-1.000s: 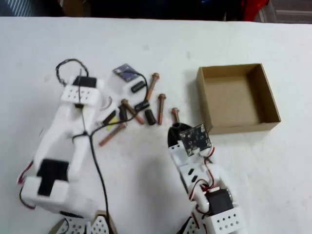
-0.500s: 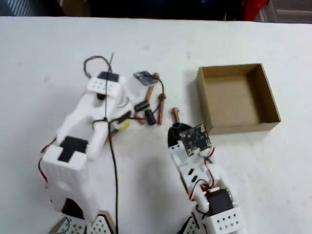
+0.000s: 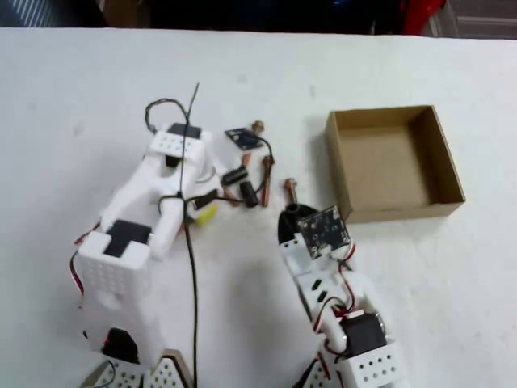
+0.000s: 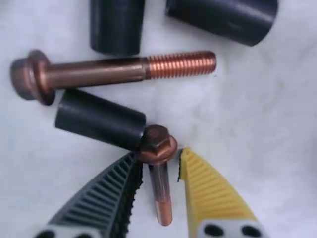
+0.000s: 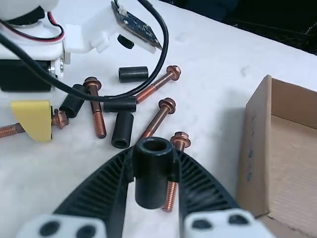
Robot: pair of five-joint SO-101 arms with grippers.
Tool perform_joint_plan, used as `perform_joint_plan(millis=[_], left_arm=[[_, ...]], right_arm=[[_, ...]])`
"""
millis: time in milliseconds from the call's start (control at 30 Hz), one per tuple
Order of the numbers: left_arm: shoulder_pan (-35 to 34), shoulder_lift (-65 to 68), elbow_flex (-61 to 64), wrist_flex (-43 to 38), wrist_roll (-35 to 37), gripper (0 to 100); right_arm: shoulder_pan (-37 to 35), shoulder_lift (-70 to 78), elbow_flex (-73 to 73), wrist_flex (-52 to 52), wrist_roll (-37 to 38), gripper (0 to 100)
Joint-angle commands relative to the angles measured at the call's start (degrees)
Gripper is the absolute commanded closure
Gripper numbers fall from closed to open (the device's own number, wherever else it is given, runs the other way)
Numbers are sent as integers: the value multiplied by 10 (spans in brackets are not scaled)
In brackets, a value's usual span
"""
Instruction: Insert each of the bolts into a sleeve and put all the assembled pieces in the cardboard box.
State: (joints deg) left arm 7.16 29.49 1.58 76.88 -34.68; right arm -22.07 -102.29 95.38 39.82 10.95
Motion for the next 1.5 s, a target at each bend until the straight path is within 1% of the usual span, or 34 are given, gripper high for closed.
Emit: perform_joint_plan(millis=[0, 167, 300, 333, 600, 667, 867, 1033, 1167, 1267, 1367, 1467], left_arm=[[10, 4, -17, -25, -3, 842], [11, 6, -15, -25, -2, 856], [12, 7, -17, -33, -3, 972], [12, 7, -14, -42, -3, 985], [13, 7, -11, -41, -3, 979], [10, 5, -12, -23, -3, 979], [27, 0, -17, 72, -3, 980], [26, -9, -35, 106, 6, 980], [13, -64, -81, 135, 74, 980], [8, -127, -92, 149, 82, 980], [7, -198, -91, 153, 82, 980], [7, -259, -90, 154, 83, 980]], right_arm=[[3, -8, -4, -16, 0, 981], [2, -8, -4, -16, 0, 981], [2, -8, -4, -16, 0, 981], [2, -8, -4, -16, 0, 981], [-15, -8, 1, -16, -3, 981], [-14, -8, 2, -16, -4, 981], [-15, -8, 3, -16, -3, 981], [-16, -8, 8, -16, -4, 981], [-51, -8, 15, -44, -5, 981], [-80, -8, 15, -71, -10, 981], [-95, -8, 15, -105, -56, 981], [-97, -8, 15, -131, -74, 981]])
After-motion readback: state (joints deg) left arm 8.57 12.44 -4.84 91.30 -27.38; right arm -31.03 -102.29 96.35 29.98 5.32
